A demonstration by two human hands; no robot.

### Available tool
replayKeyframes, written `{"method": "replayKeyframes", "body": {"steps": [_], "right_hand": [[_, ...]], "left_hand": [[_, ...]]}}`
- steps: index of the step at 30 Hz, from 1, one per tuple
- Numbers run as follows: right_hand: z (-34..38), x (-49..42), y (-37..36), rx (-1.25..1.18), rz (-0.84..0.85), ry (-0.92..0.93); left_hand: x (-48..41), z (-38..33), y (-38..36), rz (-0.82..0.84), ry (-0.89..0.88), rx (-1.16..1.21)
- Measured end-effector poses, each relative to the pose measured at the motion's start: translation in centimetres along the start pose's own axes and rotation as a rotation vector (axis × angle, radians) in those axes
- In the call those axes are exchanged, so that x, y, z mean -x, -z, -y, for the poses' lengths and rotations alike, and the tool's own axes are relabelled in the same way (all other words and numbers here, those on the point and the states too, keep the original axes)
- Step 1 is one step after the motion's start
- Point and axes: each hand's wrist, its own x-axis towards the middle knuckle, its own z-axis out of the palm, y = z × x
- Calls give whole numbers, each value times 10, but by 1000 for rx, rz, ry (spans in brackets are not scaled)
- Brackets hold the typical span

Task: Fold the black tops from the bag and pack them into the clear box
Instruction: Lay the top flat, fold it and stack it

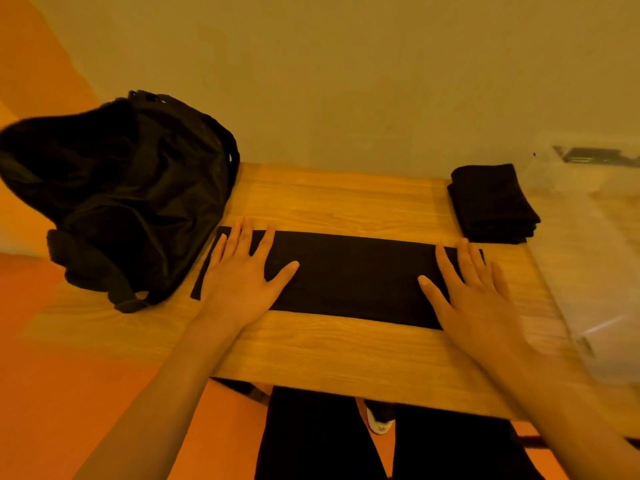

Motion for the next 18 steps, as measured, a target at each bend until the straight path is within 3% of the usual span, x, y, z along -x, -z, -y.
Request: {"method": "replayKeyframes", "body": {"steps": [3,7,9,13,18], "right_hand": [[41,11,7,-22,-155,125],[103,-4,2,-164,-127,323],[107,-15,-4,-170,-97,249],[72,-21,-16,-48,-87,90],[26,-18,-14,3,-103,23]], "left_hand": [[11,-22,15,-172,-24,69],[27,-81,27,-213,-168,346],[26,-85,17,-168,-138,276],[17,-54,-2,26,104,76],[9,-29,-1,62,139,32]]}}
